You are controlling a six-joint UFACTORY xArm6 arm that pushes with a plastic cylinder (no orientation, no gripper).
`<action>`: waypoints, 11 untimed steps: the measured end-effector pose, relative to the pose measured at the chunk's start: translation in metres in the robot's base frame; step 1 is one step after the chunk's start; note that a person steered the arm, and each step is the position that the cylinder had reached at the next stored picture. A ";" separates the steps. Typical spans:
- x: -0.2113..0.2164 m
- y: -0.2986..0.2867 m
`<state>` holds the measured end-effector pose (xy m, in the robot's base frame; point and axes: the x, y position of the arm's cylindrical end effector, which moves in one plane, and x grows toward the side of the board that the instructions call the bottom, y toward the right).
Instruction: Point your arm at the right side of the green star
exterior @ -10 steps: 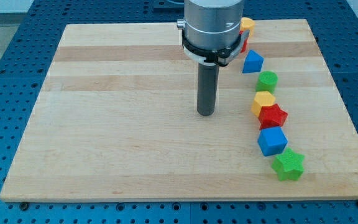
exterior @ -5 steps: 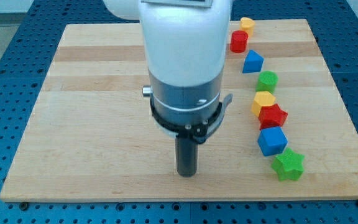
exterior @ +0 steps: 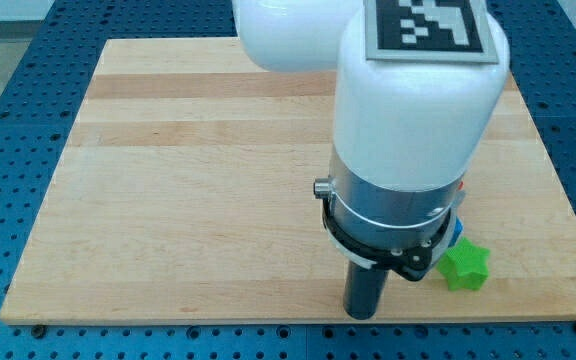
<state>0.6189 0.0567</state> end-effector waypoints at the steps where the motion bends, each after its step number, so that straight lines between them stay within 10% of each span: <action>1: 0.000 0.008; 11: -0.012 0.144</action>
